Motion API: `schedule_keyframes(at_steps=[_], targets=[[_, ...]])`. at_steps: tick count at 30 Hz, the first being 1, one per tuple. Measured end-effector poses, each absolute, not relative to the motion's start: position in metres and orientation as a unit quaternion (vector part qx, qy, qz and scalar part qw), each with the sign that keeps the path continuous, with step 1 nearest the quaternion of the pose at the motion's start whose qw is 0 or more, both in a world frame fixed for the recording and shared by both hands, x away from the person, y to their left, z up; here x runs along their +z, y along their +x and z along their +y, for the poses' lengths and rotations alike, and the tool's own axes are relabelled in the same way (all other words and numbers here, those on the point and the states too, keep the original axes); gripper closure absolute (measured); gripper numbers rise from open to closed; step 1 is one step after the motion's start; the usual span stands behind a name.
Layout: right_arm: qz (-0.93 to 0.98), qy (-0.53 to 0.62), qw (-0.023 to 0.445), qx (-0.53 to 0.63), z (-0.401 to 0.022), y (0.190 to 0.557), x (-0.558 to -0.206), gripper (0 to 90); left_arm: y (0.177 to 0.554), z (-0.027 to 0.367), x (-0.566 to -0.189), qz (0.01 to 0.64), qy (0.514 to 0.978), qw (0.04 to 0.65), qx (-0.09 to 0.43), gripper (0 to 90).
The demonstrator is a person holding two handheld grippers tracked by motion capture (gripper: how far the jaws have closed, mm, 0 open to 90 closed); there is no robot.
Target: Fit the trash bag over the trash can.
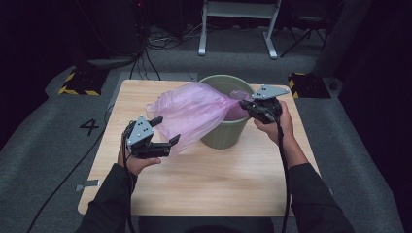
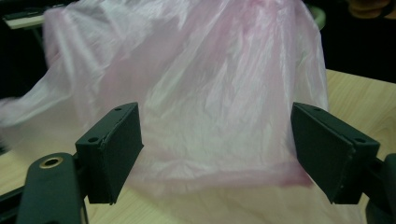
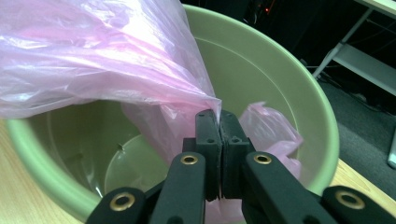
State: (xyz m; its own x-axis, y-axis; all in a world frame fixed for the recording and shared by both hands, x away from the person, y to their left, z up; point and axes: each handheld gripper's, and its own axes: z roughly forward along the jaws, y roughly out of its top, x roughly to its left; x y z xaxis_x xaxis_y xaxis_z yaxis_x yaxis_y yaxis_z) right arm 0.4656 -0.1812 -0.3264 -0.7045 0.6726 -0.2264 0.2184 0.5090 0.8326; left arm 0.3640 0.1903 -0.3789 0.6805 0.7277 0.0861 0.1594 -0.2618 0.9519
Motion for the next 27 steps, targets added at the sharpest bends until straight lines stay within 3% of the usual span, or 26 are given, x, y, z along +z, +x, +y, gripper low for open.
schedule_keyframes(at_steps=[9, 13, 22, 25, 27], targets=[[0.824, 0.283, 0.275, 0.406, -0.187, 0.473, -0.331, 90.0, 0.347, 0.21, -0.377, 0.289, 0.738, 0.55, 0.262, 16.9], [0.822, 0.294, 0.271, 0.406, -0.192, 0.477, -0.333, 90.0, 0.349, 0.216, -0.385, 0.294, 0.748, 0.548, 0.234, 15.6], [0.822, 0.303, 0.279, 0.394, -0.191, 0.483, -0.336, 87.5, 0.378, 0.186, -0.418, 0.311, 0.779, 0.512, 0.187, 16.0], [0.821, 0.302, 0.28, 0.395, -0.192, 0.484, -0.337, 82.8, 0.387, 0.175, -0.423, 0.303, 0.783, 0.509, 0.192, 22.5], [0.819, 0.301, 0.283, 0.399, -0.192, 0.482, -0.337, 70.2, 0.39, 0.17, -0.422, 0.293, 0.779, 0.518, 0.195, 32.6]])
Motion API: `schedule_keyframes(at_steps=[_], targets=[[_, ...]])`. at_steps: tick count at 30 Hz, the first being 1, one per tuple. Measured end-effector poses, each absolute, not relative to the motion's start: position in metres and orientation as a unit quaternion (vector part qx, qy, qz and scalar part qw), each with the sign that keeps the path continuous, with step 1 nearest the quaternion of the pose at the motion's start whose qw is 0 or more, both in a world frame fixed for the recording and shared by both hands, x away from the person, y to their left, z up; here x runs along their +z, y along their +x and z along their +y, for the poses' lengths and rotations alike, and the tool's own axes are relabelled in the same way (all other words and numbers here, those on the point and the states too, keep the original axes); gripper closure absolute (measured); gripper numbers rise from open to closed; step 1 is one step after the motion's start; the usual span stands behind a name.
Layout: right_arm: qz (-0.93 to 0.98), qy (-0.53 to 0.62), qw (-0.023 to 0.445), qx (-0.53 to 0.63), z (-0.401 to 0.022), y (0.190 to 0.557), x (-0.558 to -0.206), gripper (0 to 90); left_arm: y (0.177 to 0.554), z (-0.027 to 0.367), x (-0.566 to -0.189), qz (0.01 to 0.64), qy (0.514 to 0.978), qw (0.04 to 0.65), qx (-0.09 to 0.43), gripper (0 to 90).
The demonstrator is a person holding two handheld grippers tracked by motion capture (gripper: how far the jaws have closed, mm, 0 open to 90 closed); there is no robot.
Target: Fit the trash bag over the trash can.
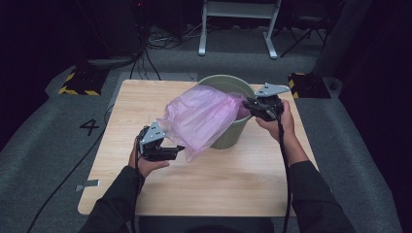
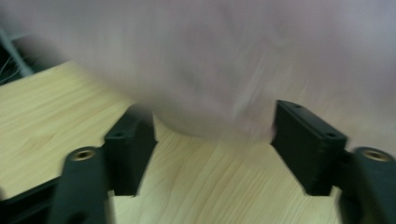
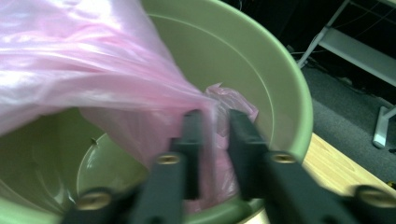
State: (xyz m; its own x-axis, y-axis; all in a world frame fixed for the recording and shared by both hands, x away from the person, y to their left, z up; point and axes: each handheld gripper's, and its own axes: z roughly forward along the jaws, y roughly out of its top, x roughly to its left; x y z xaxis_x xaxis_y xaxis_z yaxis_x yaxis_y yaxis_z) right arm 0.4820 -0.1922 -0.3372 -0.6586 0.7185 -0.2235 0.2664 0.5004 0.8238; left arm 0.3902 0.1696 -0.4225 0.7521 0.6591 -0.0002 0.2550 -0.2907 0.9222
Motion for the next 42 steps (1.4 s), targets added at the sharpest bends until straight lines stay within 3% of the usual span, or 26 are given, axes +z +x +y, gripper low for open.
schedule_keyframes(at_steps=[1, 3, 7, 10, 15, 26, 29, 30, 33, 37, 42], targets=[[0.819, 0.3, 0.281, 0.401, -0.193, 0.481, -0.337, 68.1, 0.39, 0.167, -0.421, 0.292, 0.775, 0.523, 0.201, 34.9], [0.823, 0.286, 0.279, 0.404, -0.194, 0.477, -0.336, 59.7, 0.389, 0.164, -0.418, 0.282, 0.77, 0.532, 0.212, 49.6], [0.817, 0.277, 0.278, 0.422, -0.2, 0.466, -0.332, 38.5, 0.387, 0.163, -0.41, 0.278, 0.764, 0.531, 0.239, 64.1], [0.816, 0.261, 0.285, 0.43, -0.204, 0.456, -0.327, 30.2, 0.385, 0.164, -0.403, 0.27, 0.76, 0.535, 0.253, 74.2], [0.82, 0.216, 0.269, 0.457, -0.208, 0.437, -0.318, 27.3, 0.383, 0.162, -0.387, 0.257, 0.759, 0.536, 0.267, 82.6], [0.827, 0.132, 0.249, 0.487, -0.16, 0.403, -0.307, 26.8, 0.386, 0.14, -0.355, 0.231, 0.767, 0.528, 0.282, 87.0], [0.829, 0.13, 0.249, 0.484, -0.148, 0.405, -0.308, 39.7, 0.386, 0.133, -0.35, 0.219, 0.773, 0.521, 0.287, 87.6], [0.829, 0.133, 0.254, 0.479, -0.145, 0.407, -0.309, 52.7, 0.386, 0.131, -0.35, 0.218, 0.773, 0.522, 0.287, 87.8], [0.83, 0.134, 0.255, 0.478, -0.144, 0.41, -0.312, 73.8, 0.386, 0.129, -0.35, 0.211, 0.777, 0.521, 0.284, 88.0], [0.821, 0.153, 0.262, 0.484, -0.147, 0.413, -0.318, 86.8, 0.384, 0.129, -0.352, 0.209, 0.778, 0.523, 0.277, 87.9], [0.803, 0.2, 0.26, 0.498, -0.163, 0.42, -0.318, 90.0, 0.381, 0.13, -0.357, 0.207, 0.782, 0.523, 0.268, 85.5]])
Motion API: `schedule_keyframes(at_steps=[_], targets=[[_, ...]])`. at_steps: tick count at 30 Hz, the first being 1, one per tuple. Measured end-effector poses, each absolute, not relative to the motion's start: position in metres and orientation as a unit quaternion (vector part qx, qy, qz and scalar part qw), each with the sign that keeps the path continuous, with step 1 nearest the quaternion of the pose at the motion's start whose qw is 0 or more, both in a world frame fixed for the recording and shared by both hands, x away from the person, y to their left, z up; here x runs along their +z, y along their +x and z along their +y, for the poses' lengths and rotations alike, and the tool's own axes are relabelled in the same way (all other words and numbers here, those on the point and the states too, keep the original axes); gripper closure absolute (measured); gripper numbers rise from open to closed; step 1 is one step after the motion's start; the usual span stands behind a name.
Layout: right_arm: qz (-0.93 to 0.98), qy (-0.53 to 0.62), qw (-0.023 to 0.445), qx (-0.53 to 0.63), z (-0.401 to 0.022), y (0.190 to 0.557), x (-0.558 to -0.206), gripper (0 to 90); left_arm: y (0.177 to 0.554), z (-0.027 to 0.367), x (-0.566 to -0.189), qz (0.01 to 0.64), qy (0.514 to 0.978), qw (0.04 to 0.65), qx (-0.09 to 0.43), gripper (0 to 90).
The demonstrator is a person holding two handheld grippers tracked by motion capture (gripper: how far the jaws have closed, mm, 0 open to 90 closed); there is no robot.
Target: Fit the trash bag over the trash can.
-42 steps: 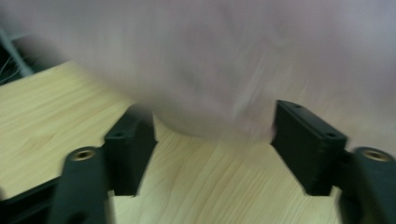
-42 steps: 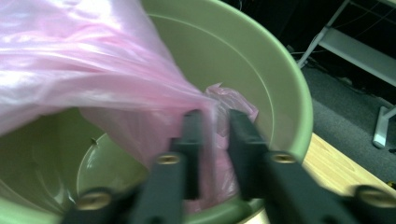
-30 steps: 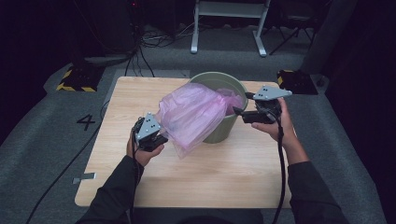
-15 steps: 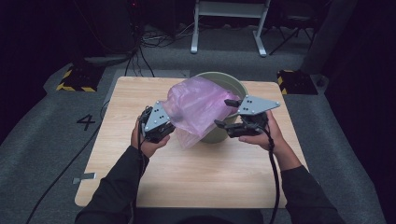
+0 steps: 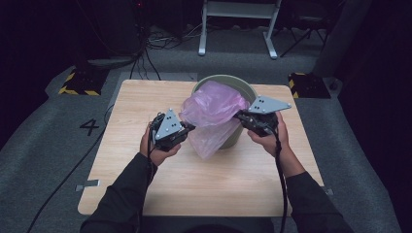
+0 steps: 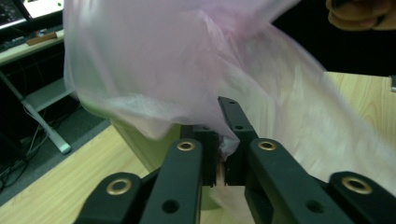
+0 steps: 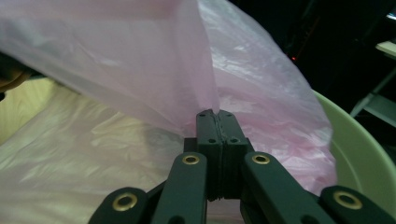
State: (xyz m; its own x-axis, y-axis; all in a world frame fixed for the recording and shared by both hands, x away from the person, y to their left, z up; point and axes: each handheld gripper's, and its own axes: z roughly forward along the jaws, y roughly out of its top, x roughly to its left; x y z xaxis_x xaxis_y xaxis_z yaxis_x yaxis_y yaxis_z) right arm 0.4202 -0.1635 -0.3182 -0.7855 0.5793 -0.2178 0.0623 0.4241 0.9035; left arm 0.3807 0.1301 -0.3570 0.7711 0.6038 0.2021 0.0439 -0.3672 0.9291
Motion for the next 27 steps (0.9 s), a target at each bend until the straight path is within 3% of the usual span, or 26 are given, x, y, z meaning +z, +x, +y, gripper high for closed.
schedule_keyframes(at_steps=[5, 10, 14, 19, 27], targets=[[0.792, 0.234, 0.262, 0.499, -0.181, 0.428, -0.318, 90.0, 0.375, 0.136, -0.362, 0.2, 0.782, 0.532, 0.256, 80.0], [0.791, 0.251, 0.26, 0.495, -0.195, 0.436, -0.322, 90.0, 0.367, 0.147, -0.361, 0.203, 0.771, 0.553, 0.243, 51.9], [0.79, 0.263, 0.263, 0.488, -0.203, 0.441, -0.324, 90.0, 0.359, 0.155, -0.358, 0.186, 0.768, 0.565, 0.236, 41.0], [0.788, 0.271, 0.265, 0.485, -0.211, 0.445, -0.325, 90.0, 0.359, 0.167, -0.35, 0.196, 0.753, 0.58, 0.241, 38.7], [0.796, 0.261, 0.262, 0.48, -0.212, 0.447, -0.328, 89.0, 0.39, 0.165, -0.317, 0.221, 0.732, 0.596, 0.244, 37.5]])
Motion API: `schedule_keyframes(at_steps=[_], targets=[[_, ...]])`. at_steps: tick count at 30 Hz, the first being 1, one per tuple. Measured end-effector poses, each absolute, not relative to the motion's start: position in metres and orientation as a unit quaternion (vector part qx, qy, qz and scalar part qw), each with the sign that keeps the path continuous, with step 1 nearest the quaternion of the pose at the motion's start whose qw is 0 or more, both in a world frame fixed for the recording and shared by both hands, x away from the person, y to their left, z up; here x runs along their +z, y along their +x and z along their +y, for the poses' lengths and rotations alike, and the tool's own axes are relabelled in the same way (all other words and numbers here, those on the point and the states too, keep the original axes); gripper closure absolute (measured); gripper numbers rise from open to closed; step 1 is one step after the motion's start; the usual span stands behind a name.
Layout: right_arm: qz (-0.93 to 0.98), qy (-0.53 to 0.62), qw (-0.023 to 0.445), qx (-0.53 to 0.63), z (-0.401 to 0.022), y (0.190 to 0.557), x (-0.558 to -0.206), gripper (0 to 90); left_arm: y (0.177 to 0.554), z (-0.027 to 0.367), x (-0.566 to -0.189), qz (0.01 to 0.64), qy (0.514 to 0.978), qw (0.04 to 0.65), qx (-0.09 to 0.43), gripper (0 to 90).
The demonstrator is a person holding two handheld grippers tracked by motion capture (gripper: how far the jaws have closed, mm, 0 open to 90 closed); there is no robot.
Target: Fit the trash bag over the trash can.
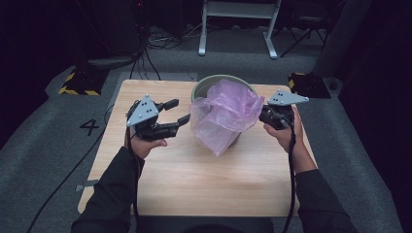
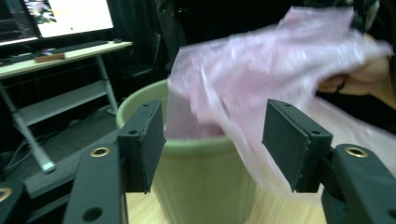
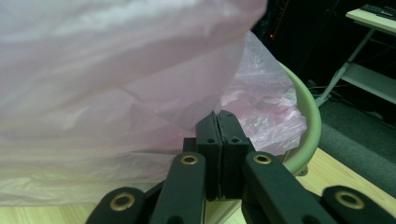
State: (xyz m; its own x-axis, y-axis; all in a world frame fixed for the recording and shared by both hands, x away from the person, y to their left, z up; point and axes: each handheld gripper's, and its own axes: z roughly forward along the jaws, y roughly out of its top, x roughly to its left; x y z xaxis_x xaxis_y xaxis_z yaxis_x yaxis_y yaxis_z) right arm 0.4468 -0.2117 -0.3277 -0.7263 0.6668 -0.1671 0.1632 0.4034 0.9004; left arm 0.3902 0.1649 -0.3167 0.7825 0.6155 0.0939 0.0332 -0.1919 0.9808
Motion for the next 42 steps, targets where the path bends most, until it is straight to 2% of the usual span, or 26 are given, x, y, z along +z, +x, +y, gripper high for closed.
schedule_keyframes(at_steps=[4, 7, 11, 13, 16, 18, 19, 21, 27, 34, 42], targets=[[0.798, 0.256, 0.266, 0.476, -0.211, 0.446, -0.328, 87.8, 0.409, 0.151, -0.313, 0.223, 0.748, 0.579, 0.233, 33.9], [0.798, 0.256, 0.268, 0.475, -0.213, 0.446, -0.328, 87.3, 0.422, 0.143, -0.319, 0.23, 0.759, 0.57, 0.212, 36.4], [0.798, 0.255, 0.267, 0.476, -0.214, 0.445, -0.329, 82.7, 0.428, 0.133, -0.327, 0.224, 0.781, 0.539, 0.223, 57.0], [0.799, 0.256, 0.27, 0.473, -0.213, 0.444, -0.329, 73.8, 0.426, 0.129, -0.33, 0.211, 0.788, 0.532, 0.228, 68.9], [0.797, 0.257, 0.269, 0.477, -0.213, 0.441, -0.329, 58.4, 0.421, 0.122, -0.333, 0.195, 0.796, 0.522, 0.238, 81.8], [0.792, 0.26, 0.276, 0.479, -0.214, 0.436, -0.328, 45.9, 0.419, 0.119, -0.334, 0.193, 0.797, 0.517, 0.245, 87.0], [0.791, 0.256, 0.278, 0.481, -0.215, 0.432, -0.329, 44.3, 0.418, 0.118, -0.335, 0.196, 0.796, 0.516, 0.249, 88.5], [0.79, 0.252, 0.288, 0.479, -0.218, 0.423, -0.329, 35.9, 0.417, 0.116, -0.336, 0.196, 0.796, 0.514, 0.25, 89.5], [0.782, 0.251, 0.305, 0.483, -0.235, 0.401, -0.33, 30.5, 0.416, 0.111, -0.338, 0.203, 0.795, 0.512, 0.255, 89.6], [0.77, 0.249, 0.305, 0.502, -0.257, 0.372, -0.332, 31.2, 0.413, 0.108, -0.34, 0.205, 0.795, 0.51, 0.257, 89.6], [0.761, 0.204, 0.29, 0.543, -0.257, 0.337, -0.311, 34.7, 0.411, 0.107, -0.343, 0.218, 0.796, 0.502, 0.259, 89.6]])
